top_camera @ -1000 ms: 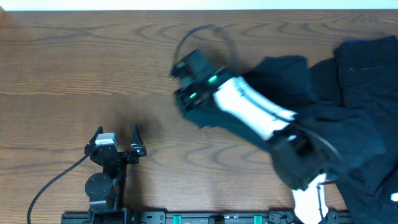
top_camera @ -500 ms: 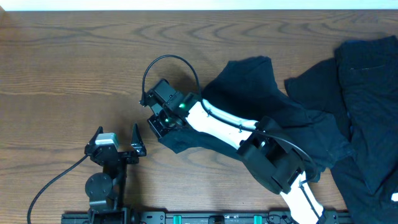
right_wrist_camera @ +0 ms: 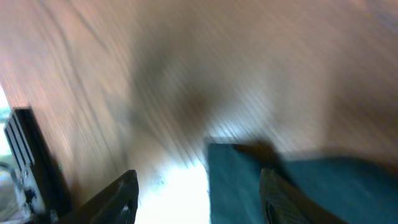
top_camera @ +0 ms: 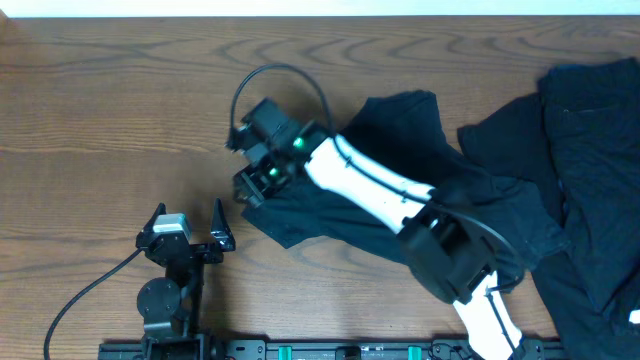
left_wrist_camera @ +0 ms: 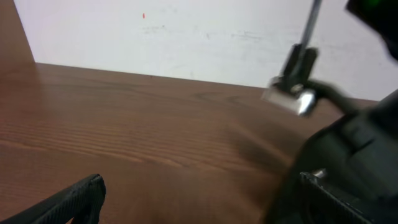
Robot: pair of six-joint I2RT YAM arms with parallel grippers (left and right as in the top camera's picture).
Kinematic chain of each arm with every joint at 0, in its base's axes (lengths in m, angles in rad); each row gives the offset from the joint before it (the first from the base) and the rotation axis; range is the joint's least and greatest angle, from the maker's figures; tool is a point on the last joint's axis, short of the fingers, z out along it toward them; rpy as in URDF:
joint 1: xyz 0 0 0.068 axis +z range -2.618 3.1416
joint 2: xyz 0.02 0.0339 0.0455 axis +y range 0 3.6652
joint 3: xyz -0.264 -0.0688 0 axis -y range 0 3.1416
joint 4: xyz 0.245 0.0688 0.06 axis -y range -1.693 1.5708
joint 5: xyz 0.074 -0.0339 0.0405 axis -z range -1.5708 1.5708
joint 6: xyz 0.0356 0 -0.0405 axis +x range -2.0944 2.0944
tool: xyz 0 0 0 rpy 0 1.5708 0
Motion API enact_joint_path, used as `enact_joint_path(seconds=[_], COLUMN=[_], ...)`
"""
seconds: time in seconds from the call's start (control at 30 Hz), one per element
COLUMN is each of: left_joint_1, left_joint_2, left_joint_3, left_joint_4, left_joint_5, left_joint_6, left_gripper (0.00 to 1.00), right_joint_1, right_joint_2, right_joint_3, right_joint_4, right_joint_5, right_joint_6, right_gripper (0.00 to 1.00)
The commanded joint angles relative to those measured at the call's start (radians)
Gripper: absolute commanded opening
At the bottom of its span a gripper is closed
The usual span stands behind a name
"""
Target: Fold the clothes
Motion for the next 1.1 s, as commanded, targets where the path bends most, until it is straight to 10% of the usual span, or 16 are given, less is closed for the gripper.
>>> enact_joint_path(seconds=[0.0, 0.33, 1.07], left_joint_1=[-0.004, -0.004, -0.004], left_joint_2=[-0.006, -0.006, -0.006], left_joint_3=[-0.015, -0.015, -0.015], left_joint_4=[-0.034, -0.035, -0.034], left_joint_5=[0.012, 0.012, 0.012], left_joint_6=[0.01, 0.01, 0.01], left_gripper=[0.98, 0.98, 0.98], right_joint_1=[-0.097, -0.347, -0.574], right_joint_2=[-0.08, -0.161, -0.145], right_joint_3=[0.082, 0.111, -0.108], right_joint_4=[-0.116, -0.436, -0.046], right_joint_5=[0.108, 0.485, 0.451], right_joint_6=[-0.053, -0.06, -0.117], right_gripper=[0.61, 0.58, 0.42])
